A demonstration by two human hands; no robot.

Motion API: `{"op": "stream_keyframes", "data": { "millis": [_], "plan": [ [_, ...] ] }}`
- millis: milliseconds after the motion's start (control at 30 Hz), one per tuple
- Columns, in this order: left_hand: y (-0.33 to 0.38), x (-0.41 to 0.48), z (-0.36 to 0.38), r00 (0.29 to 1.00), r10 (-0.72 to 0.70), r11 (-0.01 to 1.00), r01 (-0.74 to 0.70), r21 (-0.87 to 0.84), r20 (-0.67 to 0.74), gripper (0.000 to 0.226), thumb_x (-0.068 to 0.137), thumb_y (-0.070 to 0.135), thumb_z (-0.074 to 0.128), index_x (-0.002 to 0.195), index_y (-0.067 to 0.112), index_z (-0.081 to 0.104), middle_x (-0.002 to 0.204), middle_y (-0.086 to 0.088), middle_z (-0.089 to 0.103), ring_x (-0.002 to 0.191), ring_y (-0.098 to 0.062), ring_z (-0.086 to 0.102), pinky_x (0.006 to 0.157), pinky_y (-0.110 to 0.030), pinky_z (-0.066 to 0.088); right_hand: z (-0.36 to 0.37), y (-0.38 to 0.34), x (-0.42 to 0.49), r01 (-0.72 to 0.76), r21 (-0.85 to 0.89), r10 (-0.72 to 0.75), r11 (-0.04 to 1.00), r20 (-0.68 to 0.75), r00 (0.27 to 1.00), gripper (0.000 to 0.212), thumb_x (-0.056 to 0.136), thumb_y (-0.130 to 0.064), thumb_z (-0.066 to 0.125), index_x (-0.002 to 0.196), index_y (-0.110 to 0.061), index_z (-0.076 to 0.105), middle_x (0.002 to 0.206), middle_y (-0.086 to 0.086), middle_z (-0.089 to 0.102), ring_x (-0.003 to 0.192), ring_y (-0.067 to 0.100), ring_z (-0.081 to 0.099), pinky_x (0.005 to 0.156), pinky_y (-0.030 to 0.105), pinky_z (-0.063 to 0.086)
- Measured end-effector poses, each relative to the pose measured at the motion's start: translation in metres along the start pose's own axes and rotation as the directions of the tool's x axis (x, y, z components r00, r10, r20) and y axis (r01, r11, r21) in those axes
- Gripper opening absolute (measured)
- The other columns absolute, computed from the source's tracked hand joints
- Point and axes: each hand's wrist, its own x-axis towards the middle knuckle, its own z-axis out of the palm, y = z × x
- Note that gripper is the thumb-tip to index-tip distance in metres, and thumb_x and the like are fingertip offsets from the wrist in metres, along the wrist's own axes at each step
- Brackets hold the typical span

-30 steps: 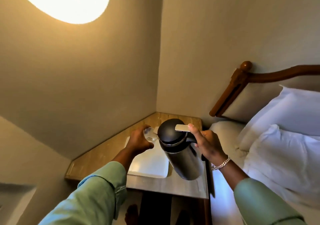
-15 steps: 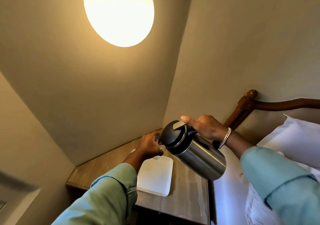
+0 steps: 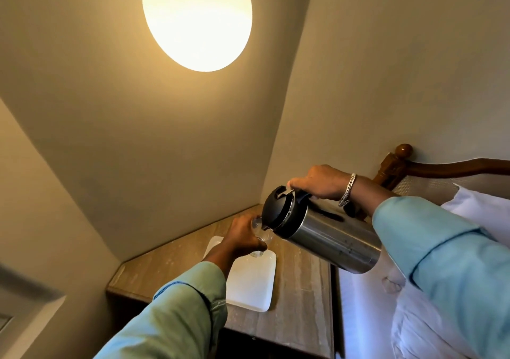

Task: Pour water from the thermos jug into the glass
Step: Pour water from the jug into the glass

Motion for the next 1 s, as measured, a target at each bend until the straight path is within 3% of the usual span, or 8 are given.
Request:
{"op": "stream_keyframes", "data": {
  "millis": [233,333,400,467,533,600,733,1000],
  "plan": [
    [-0.002,-0.001,0.007,1.000,-0.010,1.000,0.010,-0.002,-0.014,0.071,0.061,0.019,0.087,0.125,0.014,0.058,0.127,-0.006,0.063,0.116,-0.025,0.060,0.088,-0.030,0.051,-0.014,-0.005,-0.002,-0.019,-0.041,0.022,0.999,0.072,0.997,0.053,0.092,-0.051,0.042,0.092,-0.006,0.069,0.056,0.000,0.053,0.051,0.013,0.045,0.053,0.028,0.036],
    [-0.002,0.000,0.009,1.000,0.000,1.000,0.000,0.003,-0.012,0.072,0.061,0.022,0.088,0.126,0.014,0.058,0.126,-0.005,0.063,0.116,-0.025,0.060,0.087,-0.029,0.051,-0.026,-0.006,-0.004,-0.051,-0.010,0.051,0.999,0.106,0.993,0.044,0.093,-0.048,0.044,0.072,-0.017,0.067,0.048,-0.002,0.048,0.040,0.010,0.037,0.048,0.025,0.031],
    [-0.002,0.000,0.010,1.000,0.005,1.000,-0.005,0.007,-0.009,0.073,0.062,0.022,0.088,0.127,0.014,0.057,0.128,-0.005,0.062,0.117,-0.025,0.059,0.090,-0.031,0.052,-0.033,-0.010,-0.004,-0.103,0.035,0.098,0.994,0.123,0.988,0.049,0.086,-0.056,0.047,0.063,-0.017,0.065,0.043,-0.004,0.046,0.034,0.009,0.035,0.045,0.024,0.030],
    [-0.003,0.001,0.013,1.000,0.007,1.000,-0.007,0.006,0.000,0.074,0.061,0.022,0.088,0.128,0.014,0.057,0.129,-0.006,0.062,0.118,-0.025,0.058,0.093,-0.034,0.051,-0.036,-0.012,-0.002,-0.100,-0.005,0.100,0.995,0.162,0.982,0.067,0.071,-0.069,0.045,0.085,-0.009,0.072,0.041,-0.007,0.047,0.034,0.009,0.036,0.044,0.024,0.031],
    [-0.003,0.001,0.016,1.000,0.011,1.000,-0.011,0.010,0.006,0.076,0.061,0.022,0.088,0.129,0.014,0.056,0.129,-0.006,0.062,0.119,-0.026,0.058,0.093,-0.034,0.051,-0.039,-0.013,-0.001,-0.114,-0.022,0.116,0.993,0.175,0.978,0.068,0.076,-0.066,0.045,0.096,-0.006,0.071,0.041,-0.007,0.047,0.034,0.009,0.036,0.042,0.023,0.031],
    [-0.001,0.002,0.019,1.000,0.022,1.000,-0.022,0.015,0.011,0.077,0.061,0.022,0.088,0.131,0.013,0.054,0.130,-0.007,0.061,0.120,-0.027,0.058,0.093,-0.034,0.051,-0.042,-0.015,-0.002,-0.129,-0.011,0.129,0.992,0.178,0.975,0.057,0.088,-0.056,0.044,0.090,-0.005,0.070,0.041,-0.007,0.046,0.034,0.009,0.036,0.040,0.022,0.031],
    [0.002,0.001,0.024,0.999,0.037,0.999,-0.037,-0.003,0.011,0.078,0.062,0.020,0.088,0.131,0.012,0.054,0.130,-0.009,0.061,0.118,-0.027,0.058,0.093,-0.034,0.052,-0.047,-0.025,-0.009,-0.160,-0.005,0.158,0.987,0.174,0.972,0.053,0.094,-0.050,0.044,0.057,-0.014,0.057,0.040,-0.005,0.044,0.029,0.008,0.034,0.037,0.019,0.030],
    [0.002,-0.002,0.026,0.999,0.045,0.999,-0.045,-0.018,0.005,0.069,0.062,0.021,0.087,0.123,0.014,0.058,0.128,-0.008,0.062,0.117,-0.026,0.059,0.088,-0.031,0.051,-0.041,-0.033,-0.017,-0.158,-0.056,0.166,0.986,0.184,0.969,0.049,0.096,-0.046,0.041,0.056,-0.021,0.055,0.044,-0.003,0.044,0.027,0.006,0.033,0.036,0.020,0.030]
  ]
}}
